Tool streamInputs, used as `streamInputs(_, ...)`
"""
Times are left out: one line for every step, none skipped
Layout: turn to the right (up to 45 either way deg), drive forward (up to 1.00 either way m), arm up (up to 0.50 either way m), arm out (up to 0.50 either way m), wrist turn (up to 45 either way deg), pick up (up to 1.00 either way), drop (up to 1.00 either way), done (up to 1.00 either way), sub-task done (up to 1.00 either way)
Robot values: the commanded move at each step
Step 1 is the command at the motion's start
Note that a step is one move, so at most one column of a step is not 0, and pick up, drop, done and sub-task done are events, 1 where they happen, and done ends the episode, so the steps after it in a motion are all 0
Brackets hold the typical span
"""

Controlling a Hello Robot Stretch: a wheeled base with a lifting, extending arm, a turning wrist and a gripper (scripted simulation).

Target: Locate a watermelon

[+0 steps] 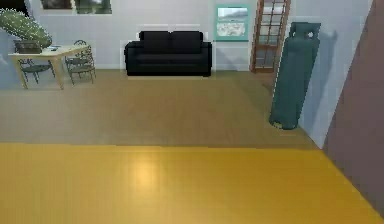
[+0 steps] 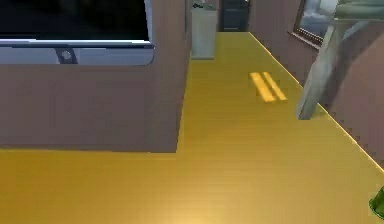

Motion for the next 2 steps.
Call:
streamInputs(45.0, 0.0, 0.0, 0.0, 0.0, 0.0, 0.0, 0.0, 0.0)
streamInputs(45.0, 0.0, 0.0, 0.0, 0.0, 0.0, 0.0, 0.0, 0.0)
